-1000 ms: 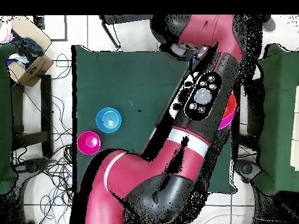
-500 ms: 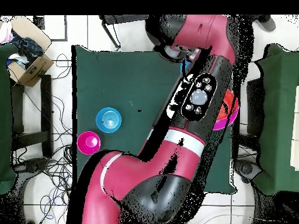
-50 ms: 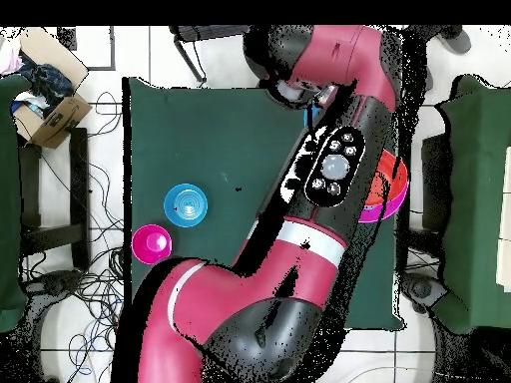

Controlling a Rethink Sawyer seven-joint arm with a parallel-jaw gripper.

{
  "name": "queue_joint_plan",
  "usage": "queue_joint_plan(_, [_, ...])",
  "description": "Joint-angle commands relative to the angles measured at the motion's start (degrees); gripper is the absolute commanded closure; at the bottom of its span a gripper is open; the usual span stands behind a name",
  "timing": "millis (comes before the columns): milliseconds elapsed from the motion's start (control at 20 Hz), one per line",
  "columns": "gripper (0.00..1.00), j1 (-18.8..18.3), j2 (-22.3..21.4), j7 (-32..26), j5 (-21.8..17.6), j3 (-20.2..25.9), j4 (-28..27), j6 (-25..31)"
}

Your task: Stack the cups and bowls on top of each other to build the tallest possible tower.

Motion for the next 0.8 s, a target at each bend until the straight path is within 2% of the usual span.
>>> queue_joint_plan(50, [1.0, 0.2, -1.6, -11.7, -6.9, 4.8, 4.9, 2.0])
queue_joint_plan(800, [1.0, 0.2, -1.7, -10.3, -9.2, 7.4, 6.0, 1.2])
